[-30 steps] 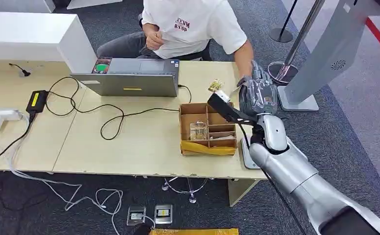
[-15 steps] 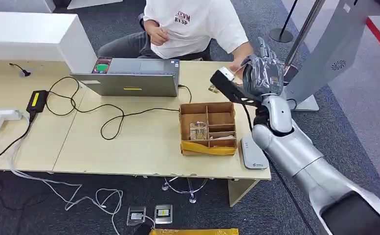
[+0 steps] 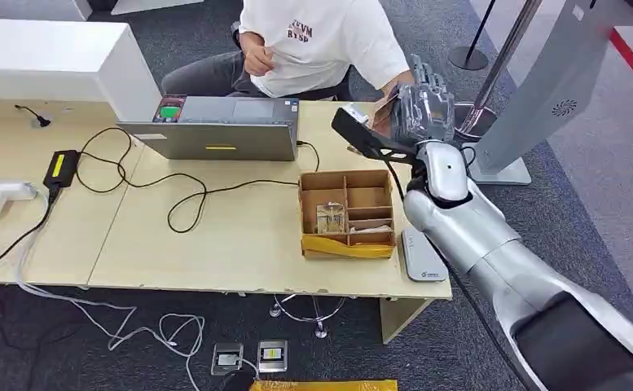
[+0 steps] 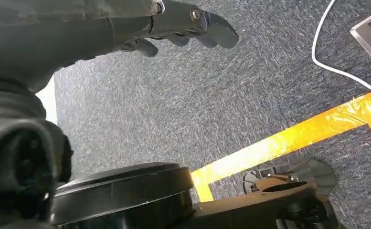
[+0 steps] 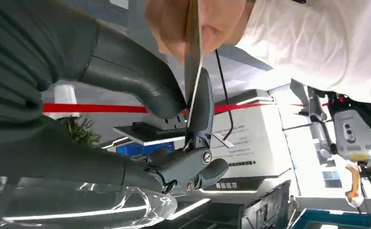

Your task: Pass the card to the sensor for recognition and then transmit it.

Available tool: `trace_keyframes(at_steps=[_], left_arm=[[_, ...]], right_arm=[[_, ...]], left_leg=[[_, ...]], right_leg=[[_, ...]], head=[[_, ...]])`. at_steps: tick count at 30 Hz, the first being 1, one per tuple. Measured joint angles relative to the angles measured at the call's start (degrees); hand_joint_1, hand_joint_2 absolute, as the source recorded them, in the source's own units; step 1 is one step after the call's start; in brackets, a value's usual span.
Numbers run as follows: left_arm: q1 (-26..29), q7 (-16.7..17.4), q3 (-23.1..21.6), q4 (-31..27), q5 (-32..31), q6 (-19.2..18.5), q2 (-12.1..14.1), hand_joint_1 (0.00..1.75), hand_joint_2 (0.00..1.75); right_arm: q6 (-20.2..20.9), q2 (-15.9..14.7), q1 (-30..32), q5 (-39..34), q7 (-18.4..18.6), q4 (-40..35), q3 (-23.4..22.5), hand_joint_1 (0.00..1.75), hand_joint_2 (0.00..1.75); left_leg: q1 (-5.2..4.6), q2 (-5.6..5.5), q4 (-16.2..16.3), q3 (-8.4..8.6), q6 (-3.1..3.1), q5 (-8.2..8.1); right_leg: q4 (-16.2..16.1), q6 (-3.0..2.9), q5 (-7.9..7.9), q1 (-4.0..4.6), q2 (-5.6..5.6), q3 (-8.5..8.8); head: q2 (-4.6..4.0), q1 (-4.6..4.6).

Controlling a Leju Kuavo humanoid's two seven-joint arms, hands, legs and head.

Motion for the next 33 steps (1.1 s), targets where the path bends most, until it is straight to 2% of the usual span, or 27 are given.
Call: trace_keyframes(at_steps=[6,12,19,23,25,27,29,31,33], left_arm=[[0.0,0.2,0.0,0.0,-0.2,-0.5,0.0,0.0,0.0],[-0.1,0.7,-0.1,0.0,-0.7,-1.0,0.0,0.0,0.0],[-0.1,0.7,-0.1,0.0,0.0,0.4,0.0,0.0,0.0],[0.4,-0.7,-0.1,0.0,1.1,1.9,0.1,0.0,0.0],[1.0,-1.2,0.0,0.0,1.9,2.8,0.1,0.0,0.0],[1.7,-1.6,0.2,0.0,2.4,3.3,0.2,0.0,0.0],[2.5,-1.7,0.4,0.0,3.1,3.8,0.4,0.0,0.0],[3.0,-2.2,0.5,0.0,4.1,4.6,0.5,0.0,0.0],[3.7,-3.1,0.9,0.0,5.5,5.6,0.6,0.0,0.0]], right_arm=[[-0.1,1.9,-1.2,0.3,0.2,3.8,1.3,0.0,1.75],[-5.9,2.0,-1.2,-0.2,-0.6,5.4,2.1,0.0,1.75],[-12.2,-0.5,-2.1,-0.6,-0.5,4.2,2.3,0.0,1.75],[-15.7,-4.0,-1.7,2.1,2.0,-0.4,1.9,0.0,1.75],[-16.2,-7.5,1.1,8.3,4.3,-5.6,0.1,0.0,1.75],[-16.2,-10.8,6.1,14.1,5.0,-12.6,-3.7,0.0,1.75],[-16.2,-14.2,10.5,16.3,5.2,-19.2,-8.0,0.0,1.75],[-16.2,-17.3,14.2,17.3,5.8,-23.9,-12.3,0.0,1.75],[-16.2,-19.9,19.3,16.0,4.6,-27.8,-17.3,0.0,1.75]], left_leg=[[0.0,-0.01,0.0,0.03,0.0,0.0],[0.0,0.03,0.0,0.05,0.0,0.0],[-0.01,0.03,0.0,0.05,0.0,0.0],[-0.01,0.04,0.0,0.14,0.0,0.0],[0.01,0.02,0.0,0.21,0.0,-0.01],[0.03,-0.06,0.0,0.21,0.05,-0.05],[0.02,-0.05,0.0,0.16,0.06,-0.05],[0.02,-0.04,0.0,0.21,0.09,-0.07],[0.04,-0.05,0.0,0.33,0.14,-0.11]], right_leg=[[0.0,0.0,0.0,0.01,0.0,0.0],[0.0,0.0,0.0,0.0,0.03,0.0],[0.0,0.0,0.0,0.0,0.03,0.0],[0.0,0.0,0.0,0.01,0.04,-0.05],[-0.1,0.0,0.0,0.03,0.04,0.1],[-0.2,-0.01,-0.03,0.07,-0.03,0.19],[-0.2,-0.01,-0.03,0.06,-0.07,0.16],[-0.3,0.0,-0.03,0.06,-0.08,0.21],[-0.4,0.02,-0.04,0.11,-0.1,0.4]], head=[[-0.02,-0.02],[-0.02,0.0],[-0.02,-0.02],[-0.02,-0.04],[-0.02,-0.04],[-0.02,0.02],[-0.02,0.0],[-0.02,0.0],[-0.02,0.0]])
